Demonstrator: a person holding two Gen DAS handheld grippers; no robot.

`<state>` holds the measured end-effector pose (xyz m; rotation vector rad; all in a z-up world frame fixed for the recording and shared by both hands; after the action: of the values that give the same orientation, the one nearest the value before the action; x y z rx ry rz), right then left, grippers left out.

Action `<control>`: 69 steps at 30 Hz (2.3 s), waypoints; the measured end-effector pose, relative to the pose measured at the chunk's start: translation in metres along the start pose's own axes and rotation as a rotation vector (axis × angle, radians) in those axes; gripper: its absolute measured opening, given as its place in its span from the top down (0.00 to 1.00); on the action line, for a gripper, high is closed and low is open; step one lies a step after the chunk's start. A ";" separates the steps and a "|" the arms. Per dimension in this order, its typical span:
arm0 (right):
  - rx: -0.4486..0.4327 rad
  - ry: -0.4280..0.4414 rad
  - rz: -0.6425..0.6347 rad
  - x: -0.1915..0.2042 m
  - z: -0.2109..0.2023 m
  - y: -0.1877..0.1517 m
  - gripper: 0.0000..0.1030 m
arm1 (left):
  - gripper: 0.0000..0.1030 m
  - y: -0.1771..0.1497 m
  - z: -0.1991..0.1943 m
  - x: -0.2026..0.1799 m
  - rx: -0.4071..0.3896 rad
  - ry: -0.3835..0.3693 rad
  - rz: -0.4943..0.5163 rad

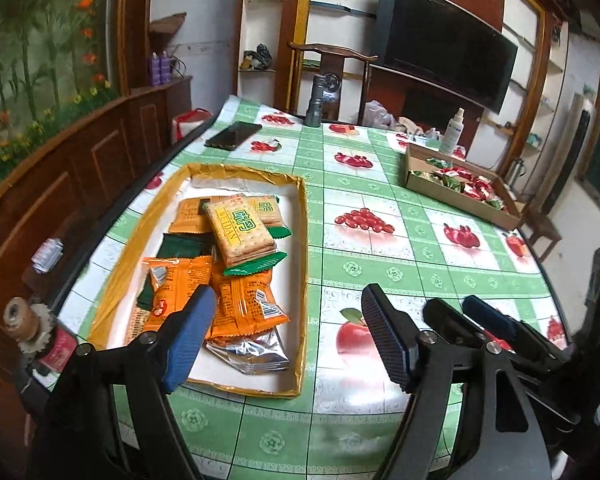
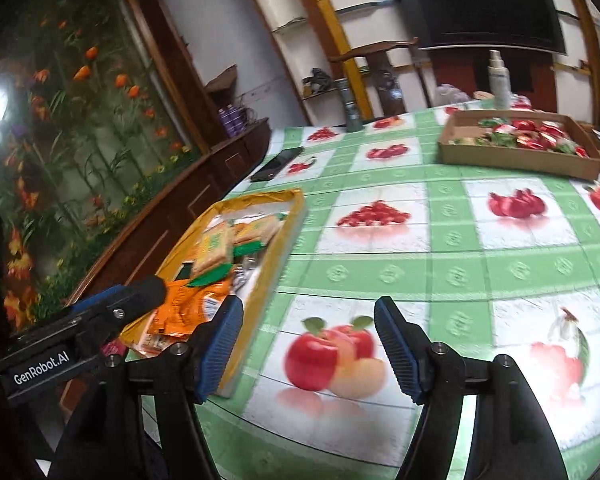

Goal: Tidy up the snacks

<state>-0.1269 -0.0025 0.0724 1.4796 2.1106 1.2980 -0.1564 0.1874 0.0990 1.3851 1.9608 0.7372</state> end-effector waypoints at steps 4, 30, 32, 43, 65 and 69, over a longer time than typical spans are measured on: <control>-0.003 -0.026 0.017 -0.011 -0.006 -0.008 0.31 | 0.18 -0.004 -0.001 -0.006 -0.015 0.049 0.017; 0.108 -0.059 -0.090 0.026 0.031 -0.029 0.30 | 0.18 -0.019 0.038 0.035 0.110 0.078 -0.070; 0.114 -0.060 -0.100 0.030 0.033 -0.030 0.30 | 0.18 -0.020 0.041 0.039 0.115 0.082 -0.077; 0.135 -0.061 -0.146 0.050 0.036 -0.037 0.30 | 0.18 -0.023 0.042 0.052 0.125 0.081 -0.103; 0.109 -0.054 -0.159 0.054 0.018 -0.042 0.28 | 0.18 -0.022 0.004 0.046 -0.012 0.168 -0.084; 0.092 -0.049 -0.163 0.055 0.013 -0.043 0.27 | 0.17 -0.017 -0.034 0.042 -0.215 0.294 -0.067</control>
<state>-0.1700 0.0470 0.0469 1.3272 2.2330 1.1099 -0.2030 0.2191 0.1015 1.1281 2.0639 1.1365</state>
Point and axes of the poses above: each gripper's, at about its wrist camera, not at the fingertips, and z roughly the way its jaws point, x to its left, y to its top, the point moved 1 cm from there along z, roughly the way its jaws point, and after that the axes turned 6 degrees about -z, right-handed, at the moved point
